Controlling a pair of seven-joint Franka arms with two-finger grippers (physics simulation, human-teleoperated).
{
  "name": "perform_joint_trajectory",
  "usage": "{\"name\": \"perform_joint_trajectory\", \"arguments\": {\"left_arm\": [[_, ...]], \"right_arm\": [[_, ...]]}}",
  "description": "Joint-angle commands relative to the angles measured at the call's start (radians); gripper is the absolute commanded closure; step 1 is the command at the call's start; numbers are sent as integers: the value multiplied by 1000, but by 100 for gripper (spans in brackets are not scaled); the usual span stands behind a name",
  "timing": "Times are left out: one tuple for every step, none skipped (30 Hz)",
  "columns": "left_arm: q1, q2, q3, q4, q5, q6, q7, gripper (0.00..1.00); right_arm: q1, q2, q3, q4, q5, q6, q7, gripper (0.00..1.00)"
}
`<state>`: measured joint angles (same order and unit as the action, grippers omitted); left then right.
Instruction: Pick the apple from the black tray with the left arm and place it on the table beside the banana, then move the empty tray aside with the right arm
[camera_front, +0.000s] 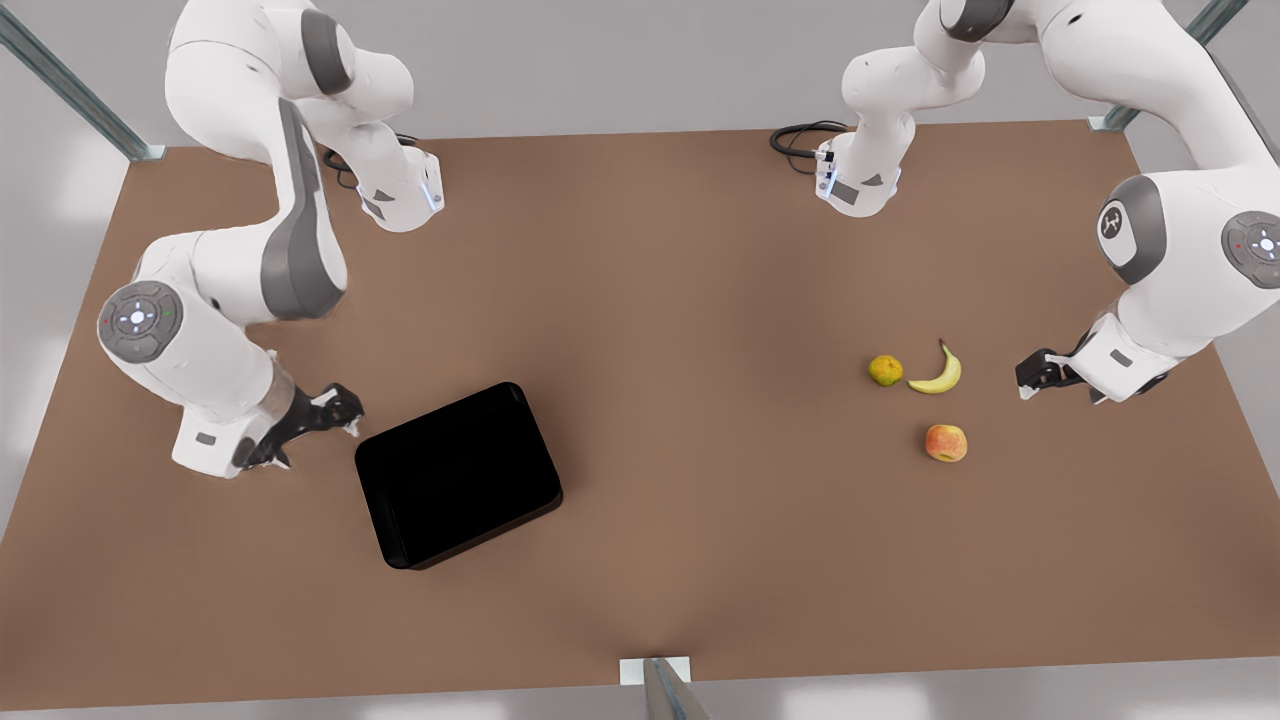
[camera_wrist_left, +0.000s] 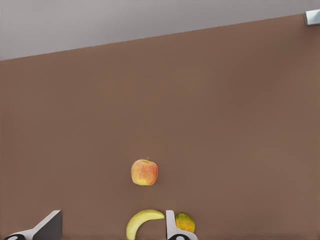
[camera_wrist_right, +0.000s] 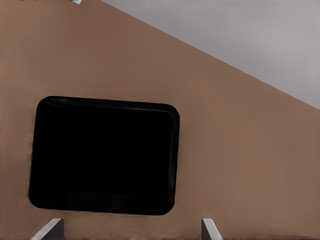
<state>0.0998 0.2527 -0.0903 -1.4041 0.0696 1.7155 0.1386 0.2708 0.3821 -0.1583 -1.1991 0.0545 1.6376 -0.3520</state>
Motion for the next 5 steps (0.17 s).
{"name": "perform_joint_trajectory", "arguments": {"left_arm": [[0,-1,0,1,1,-4,1,0],[0,-1,0,1,1,-4,1,0],[0,-1,0,1,1,-4,1,0],[0,-1,0,1,1,-4,1,0],[0,-1,0,1,1,-4,1,0]], "right_arm": [[-1,-26,3,1,-13,-136,-133,0],[-1,-25,3,1,-15,-136,-131,0],[-1,-25,3,1,-15,-136,-125,0],[-1,-25,3,1,-18,-136,-114,0],[-1,-25,5,1,-30,-137,-110,0]]}}
